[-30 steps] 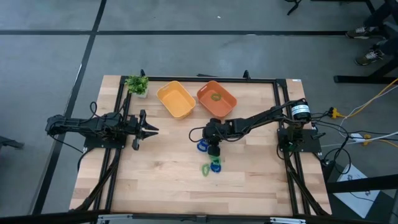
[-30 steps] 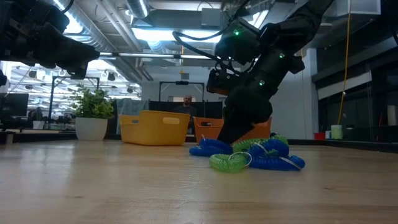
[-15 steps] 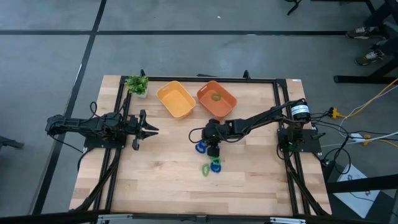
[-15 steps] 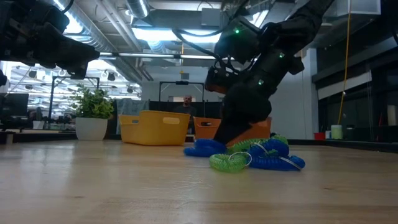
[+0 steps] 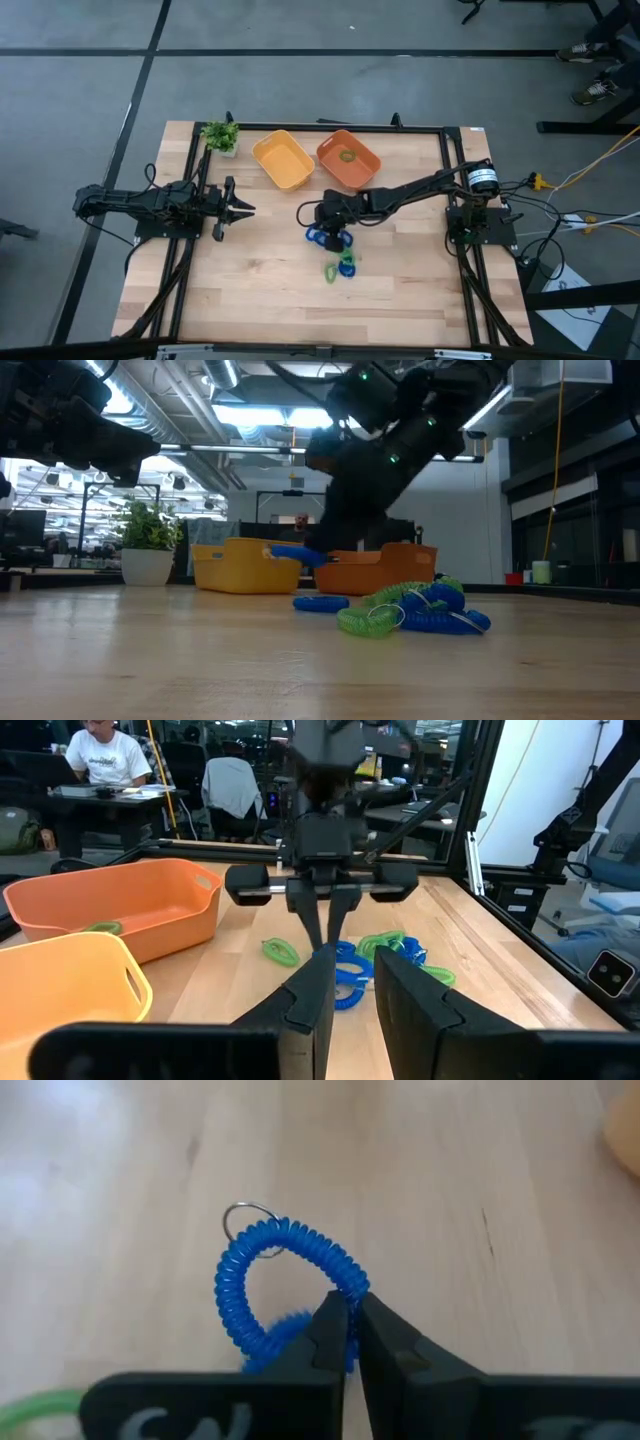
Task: Sort spring keychains
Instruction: Put the blue spring keychain into the yellow bin
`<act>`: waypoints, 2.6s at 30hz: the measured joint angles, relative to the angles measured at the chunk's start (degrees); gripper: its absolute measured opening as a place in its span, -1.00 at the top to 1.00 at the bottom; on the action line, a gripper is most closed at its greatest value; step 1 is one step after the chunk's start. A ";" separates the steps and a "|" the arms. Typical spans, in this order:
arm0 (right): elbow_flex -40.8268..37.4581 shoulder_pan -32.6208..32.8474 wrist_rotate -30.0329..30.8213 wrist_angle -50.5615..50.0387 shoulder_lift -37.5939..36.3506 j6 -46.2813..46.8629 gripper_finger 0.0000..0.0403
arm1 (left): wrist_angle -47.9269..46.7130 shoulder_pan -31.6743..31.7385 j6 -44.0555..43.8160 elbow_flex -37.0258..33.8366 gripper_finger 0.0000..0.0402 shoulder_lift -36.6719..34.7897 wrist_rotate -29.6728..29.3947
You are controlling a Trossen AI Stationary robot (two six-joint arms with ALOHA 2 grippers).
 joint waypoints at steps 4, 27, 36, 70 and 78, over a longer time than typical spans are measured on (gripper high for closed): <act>2.27 0.39 -1.67 0.02 0.01 -0.24 0.92 | 0.00 0.00 0.00 0.00 0.66 0.00 0.00; 14.65 2.13 -7.22 1.18 -0.06 -7.74 0.92 | 0.00 0.00 0.00 0.00 0.66 0.00 0.01; 14.67 1.67 -5.51 3.33 -0.06 -7.84 0.92 | 0.00 0.00 0.00 0.00 0.66 0.00 0.00; 14.69 -17.92 2.44 15.38 0.29 -9.47 0.91 | 0.00 0.00 0.00 0.00 0.66 0.00 0.00; 14.75 -20.66 4.95 15.38 4.75 -9.68 0.91 | 0.00 0.00 0.00 0.00 0.65 0.00 0.00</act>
